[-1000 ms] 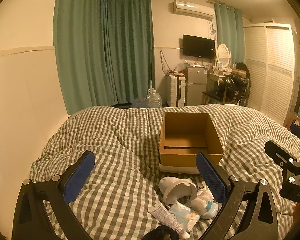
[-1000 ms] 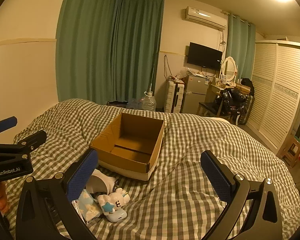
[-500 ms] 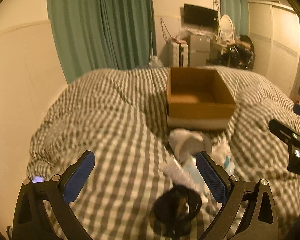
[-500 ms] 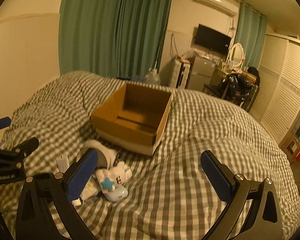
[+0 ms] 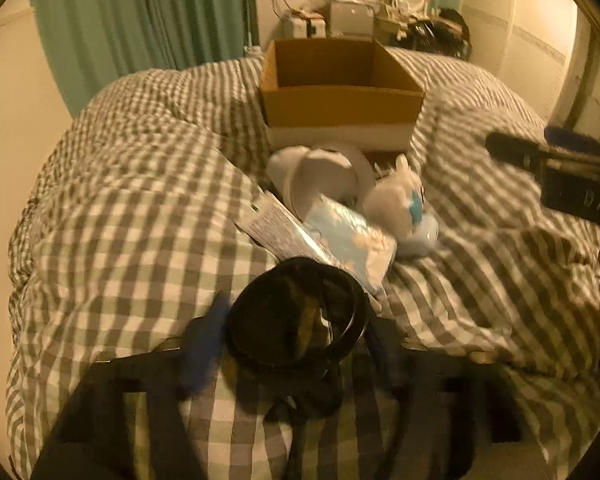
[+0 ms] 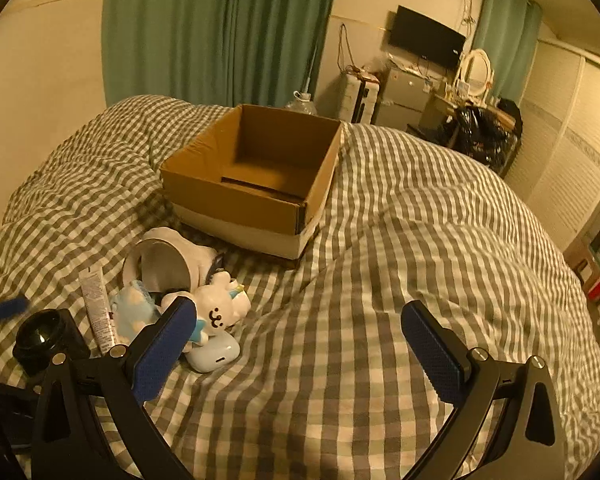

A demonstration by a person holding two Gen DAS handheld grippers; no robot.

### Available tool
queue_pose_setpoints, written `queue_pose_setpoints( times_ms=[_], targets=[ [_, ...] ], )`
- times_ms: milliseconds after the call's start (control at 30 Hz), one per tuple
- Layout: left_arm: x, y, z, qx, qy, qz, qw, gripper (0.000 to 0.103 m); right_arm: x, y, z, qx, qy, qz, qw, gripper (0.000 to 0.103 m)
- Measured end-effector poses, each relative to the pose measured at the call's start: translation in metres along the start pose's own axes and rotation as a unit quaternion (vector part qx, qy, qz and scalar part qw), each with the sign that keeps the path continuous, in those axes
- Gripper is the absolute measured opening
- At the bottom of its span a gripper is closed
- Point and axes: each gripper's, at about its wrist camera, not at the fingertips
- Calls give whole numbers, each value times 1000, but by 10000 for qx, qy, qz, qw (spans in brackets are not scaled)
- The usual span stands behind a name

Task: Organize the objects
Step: 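Grasp the black round cup with the left gripper while the right gripper approaches the white bunny toy, then carry the black cup with the left gripper while the right gripper carries the bunny toy to the box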

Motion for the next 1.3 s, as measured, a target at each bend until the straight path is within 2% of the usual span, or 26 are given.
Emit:
queue_pose_setpoints(
  times_ms=[133, 400, 533, 933, 1167, 1300],
  targets=[
    [-5, 6, -2, -49, -94, 124, 9999, 60, 4, 0, -4, -18, 24, -33, 10000, 103],
    [-11, 49, -14, 32, 342, 569, 9978, 60, 12, 1, -12, -31, 151, -121, 9998, 103],
    [-2, 68, -14, 203, 513, 688, 9961, 60, 20, 4, -17, 21, 442, -221, 9988, 103],
    [37, 101, -22, 306, 521, 570, 9965, 60, 71, 11, -42, 32, 980, -934, 9908, 102],
    [52, 108, -35, 192, 484, 471, 9975, 60, 106, 9, -63, -37, 1218, -1462, 9817, 93],
    [58, 105, -40, 129, 377, 425, 9983, 60, 114, 5, -68, -48, 1148, -1592, 9805, 86]
  ],
)
Point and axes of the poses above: each gripper's, at about its wrist camera, not at the fingertips, and x roughly the way its jaws point, z to its right, y to its top, and after that the axes turned 6 degrees about -y, right-handed
